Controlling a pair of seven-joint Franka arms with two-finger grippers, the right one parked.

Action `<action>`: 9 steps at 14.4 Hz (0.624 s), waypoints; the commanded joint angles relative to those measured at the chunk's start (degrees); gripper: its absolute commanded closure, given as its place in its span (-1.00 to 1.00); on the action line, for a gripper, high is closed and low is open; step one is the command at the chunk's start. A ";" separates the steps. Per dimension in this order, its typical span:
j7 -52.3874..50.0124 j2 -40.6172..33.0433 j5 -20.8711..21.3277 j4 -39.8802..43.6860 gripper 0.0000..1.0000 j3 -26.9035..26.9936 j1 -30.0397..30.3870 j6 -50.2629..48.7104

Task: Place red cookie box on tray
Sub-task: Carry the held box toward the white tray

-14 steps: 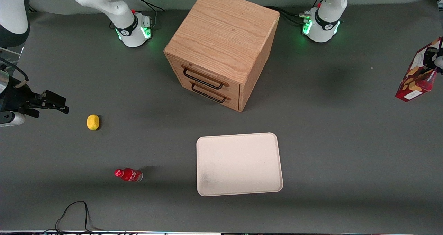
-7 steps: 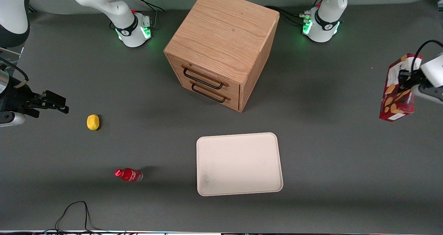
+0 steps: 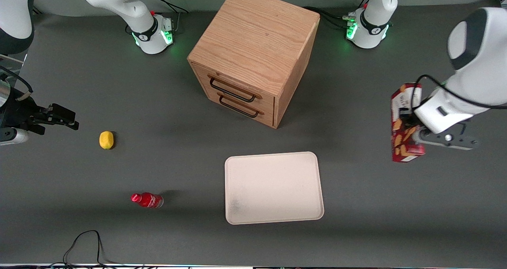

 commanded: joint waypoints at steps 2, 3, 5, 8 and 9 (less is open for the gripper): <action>-12.71 9.65 0.37 14.86 1.00 0.95 -6.57 -4.61; -16.39 12.29 0.28 18.47 1.00 0.95 -8.50 -5.32; -23.78 17.12 0.28 25.07 1.00 1.03 -12.28 -5.59; -30.74 21.88 0.45 31.32 1.00 1.30 -16.77 -5.50; -31.63 22.85 0.54 32.47 1.00 1.47 -17.91 -5.50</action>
